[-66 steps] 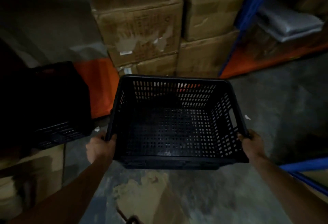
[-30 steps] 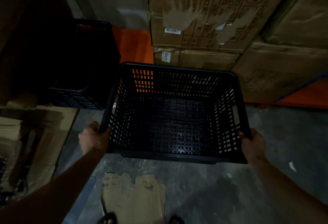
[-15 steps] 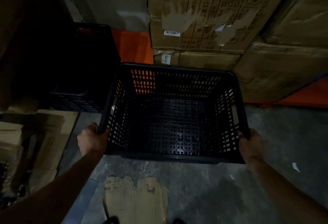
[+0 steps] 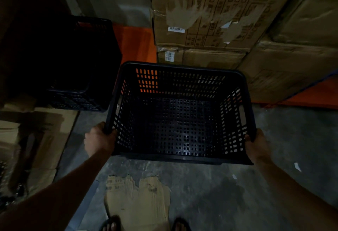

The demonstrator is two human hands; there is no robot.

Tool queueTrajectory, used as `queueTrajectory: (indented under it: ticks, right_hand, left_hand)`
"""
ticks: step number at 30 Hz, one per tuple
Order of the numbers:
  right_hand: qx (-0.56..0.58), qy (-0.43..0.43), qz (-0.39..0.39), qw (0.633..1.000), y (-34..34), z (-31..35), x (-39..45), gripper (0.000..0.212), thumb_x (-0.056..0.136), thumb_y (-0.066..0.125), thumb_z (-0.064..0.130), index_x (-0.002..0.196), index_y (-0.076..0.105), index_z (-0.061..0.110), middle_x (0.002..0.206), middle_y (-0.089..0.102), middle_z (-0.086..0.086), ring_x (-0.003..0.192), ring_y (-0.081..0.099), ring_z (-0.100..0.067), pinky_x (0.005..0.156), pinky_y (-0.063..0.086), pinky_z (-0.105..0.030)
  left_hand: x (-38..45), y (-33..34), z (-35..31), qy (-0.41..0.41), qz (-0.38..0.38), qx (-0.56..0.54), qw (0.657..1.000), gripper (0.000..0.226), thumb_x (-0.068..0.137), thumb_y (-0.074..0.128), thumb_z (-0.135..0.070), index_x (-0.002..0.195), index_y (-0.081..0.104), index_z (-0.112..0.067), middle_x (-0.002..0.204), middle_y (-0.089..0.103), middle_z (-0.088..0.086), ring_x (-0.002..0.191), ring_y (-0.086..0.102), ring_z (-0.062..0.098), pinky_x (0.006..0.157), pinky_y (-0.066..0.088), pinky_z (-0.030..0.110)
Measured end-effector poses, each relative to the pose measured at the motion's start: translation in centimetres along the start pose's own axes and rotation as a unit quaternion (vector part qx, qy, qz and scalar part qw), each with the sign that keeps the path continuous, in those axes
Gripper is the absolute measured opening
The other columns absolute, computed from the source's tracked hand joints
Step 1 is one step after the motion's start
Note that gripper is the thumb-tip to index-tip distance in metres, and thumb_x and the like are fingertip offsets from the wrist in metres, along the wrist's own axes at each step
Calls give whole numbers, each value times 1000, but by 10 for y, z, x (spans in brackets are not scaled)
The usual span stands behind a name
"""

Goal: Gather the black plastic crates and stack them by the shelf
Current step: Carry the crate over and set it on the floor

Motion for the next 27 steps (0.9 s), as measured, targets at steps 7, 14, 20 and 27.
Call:
queueTrajectory:
  ticks: [7, 14, 20, 27]
  right_hand:
    - [-61, -29, 2, 998, -2, 2, -5, 24, 92, 47, 14, 111, 40, 0, 105, 61, -33, 96, 60, -50, 76, 45, -45]
    - [-93, -48, -31, 994, -1, 4, -7, 26, 91, 49, 16, 112, 40, 2, 105, 62, -30, 94, 61, -47, 75, 46, -45]
    - [-92, -48, -14, 994, -3, 4, -10, 42, 90, 51, 20, 127, 35, 8, 120, 53, -26, 102, 57, -47, 82, 45, -49]
    - [-217, -175, 14, 960, -4, 44, -34, 75, 90, 49, 50, 152, 12, 28, 156, 16, -14, 141, 17, -40, 111, 20, -57]
  left_hand:
    - [-1, 3, -4, 43, 25, 85, 995, 35, 89, 59, -28, 121, 54, -15, 107, 65, 28, 99, 61, 48, 77, 50, 51]
    - [5, 12, -2, 37, 56, 123, 990, 41, 92, 54, -29, 129, 42, -17, 113, 62, 28, 100, 62, 48, 80, 49, 52]
    - [3, 10, -2, 27, 94, 128, 987, 35, 93, 51, -29, 121, 36, -13, 113, 61, 26, 103, 61, 45, 82, 45, 50]
    - [-7, -18, -14, 67, 88, 115, 987, 57, 88, 60, -35, 132, 28, -16, 135, 44, 15, 111, 57, 45, 79, 43, 52]
Point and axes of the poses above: each hand's wrist, its own x-axis towards the middle knuckle, its own y-axis out of the palm, z = x × y, the point moved 4 cm from there along x, towards the middle knuckle
